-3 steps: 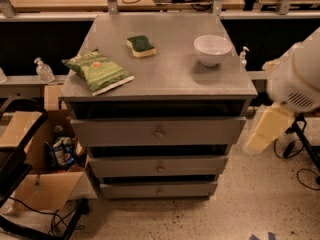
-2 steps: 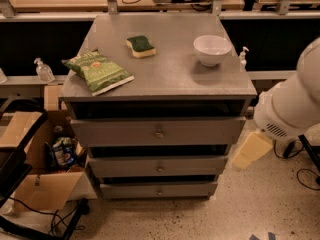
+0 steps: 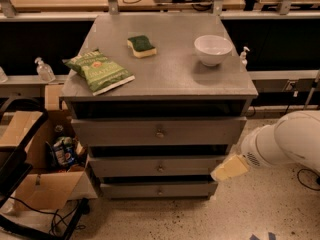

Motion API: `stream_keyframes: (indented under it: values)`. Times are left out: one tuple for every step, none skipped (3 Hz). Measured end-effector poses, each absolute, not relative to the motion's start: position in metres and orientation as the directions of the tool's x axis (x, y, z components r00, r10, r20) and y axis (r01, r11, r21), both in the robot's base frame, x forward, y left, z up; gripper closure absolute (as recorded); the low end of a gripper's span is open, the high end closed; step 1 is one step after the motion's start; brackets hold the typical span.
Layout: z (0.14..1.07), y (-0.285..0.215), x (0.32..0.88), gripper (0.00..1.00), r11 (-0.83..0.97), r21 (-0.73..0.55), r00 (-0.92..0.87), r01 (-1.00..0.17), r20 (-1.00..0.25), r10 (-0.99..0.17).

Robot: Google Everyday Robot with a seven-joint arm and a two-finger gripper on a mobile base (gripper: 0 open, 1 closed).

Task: Open bottom drawer

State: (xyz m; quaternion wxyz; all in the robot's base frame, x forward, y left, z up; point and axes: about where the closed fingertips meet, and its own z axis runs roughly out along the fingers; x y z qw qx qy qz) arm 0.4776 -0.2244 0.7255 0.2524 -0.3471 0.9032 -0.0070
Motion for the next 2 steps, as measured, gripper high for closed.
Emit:
stream_keyframes:
  values:
    - [0.73,-0.221,0.495,0.0,0.771,-0.209,-0.607,-0.601,-0.509,-0.611]
    - [0.699,-0.214,0.495,0.0,0.763,-0.214,-0.606,-0.61,-0.494,-0.623]
